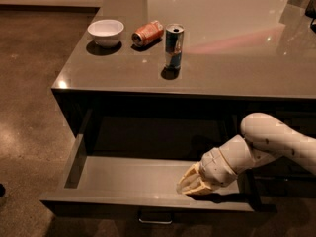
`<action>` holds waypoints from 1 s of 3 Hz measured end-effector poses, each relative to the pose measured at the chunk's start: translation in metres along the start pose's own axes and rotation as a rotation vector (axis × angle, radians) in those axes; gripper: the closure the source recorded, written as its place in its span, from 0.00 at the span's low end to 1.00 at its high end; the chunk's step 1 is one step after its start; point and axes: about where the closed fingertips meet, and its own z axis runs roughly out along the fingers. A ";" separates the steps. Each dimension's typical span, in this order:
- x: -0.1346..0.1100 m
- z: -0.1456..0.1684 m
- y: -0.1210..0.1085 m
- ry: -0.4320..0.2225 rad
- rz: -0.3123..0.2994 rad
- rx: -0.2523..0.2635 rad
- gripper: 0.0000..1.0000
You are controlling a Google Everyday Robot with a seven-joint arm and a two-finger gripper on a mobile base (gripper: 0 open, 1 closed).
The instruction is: Open top drawer
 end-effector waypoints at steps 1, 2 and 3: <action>0.000 0.000 0.000 -0.001 0.001 0.000 1.00; -0.002 -0.032 -0.003 -0.052 0.022 0.059 1.00; -0.001 -0.072 -0.015 -0.155 0.085 0.158 1.00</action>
Offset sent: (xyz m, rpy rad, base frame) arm 0.0272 -0.0609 0.0574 0.1220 -0.0332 -0.1712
